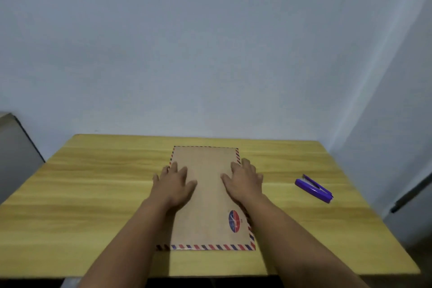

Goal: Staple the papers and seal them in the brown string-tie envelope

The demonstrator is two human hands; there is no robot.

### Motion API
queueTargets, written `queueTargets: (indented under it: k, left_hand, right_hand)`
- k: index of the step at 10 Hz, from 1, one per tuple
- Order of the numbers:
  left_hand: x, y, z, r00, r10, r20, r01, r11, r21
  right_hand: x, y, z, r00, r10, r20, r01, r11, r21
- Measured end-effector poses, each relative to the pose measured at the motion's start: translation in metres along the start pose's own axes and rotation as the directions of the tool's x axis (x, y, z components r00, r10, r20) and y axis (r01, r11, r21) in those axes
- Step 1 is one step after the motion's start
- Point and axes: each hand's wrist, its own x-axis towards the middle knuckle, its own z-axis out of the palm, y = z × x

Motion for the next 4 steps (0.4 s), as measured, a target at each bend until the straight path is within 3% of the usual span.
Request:
queueTargets:
  k: [1,3,4]
  left_hand:
    - [-0.001,-0.005,0.028,0.999,0.025,-0.037,-0.018,0.985,0.172]
    - [0.001,-0.006,0.028,0.997,0.034,-0.063,-0.02,0.978,0.208]
    - [-0.01,0.003,0.024,0.99,0.033,-0.135,-0.011,0.986,0.164]
  right_hand:
    - [-0.01,0.002,0.024,0.995,-0.082,0.062,0.088,0.99,-0.108]
    - [-0.009,0.001,0.028,0.996,-0.054,0.069,0.061,0.993,-0.099]
    - [-0.012,-0.005,0.014,0.995,-0.092,0.034,0.087,0.988,0.13]
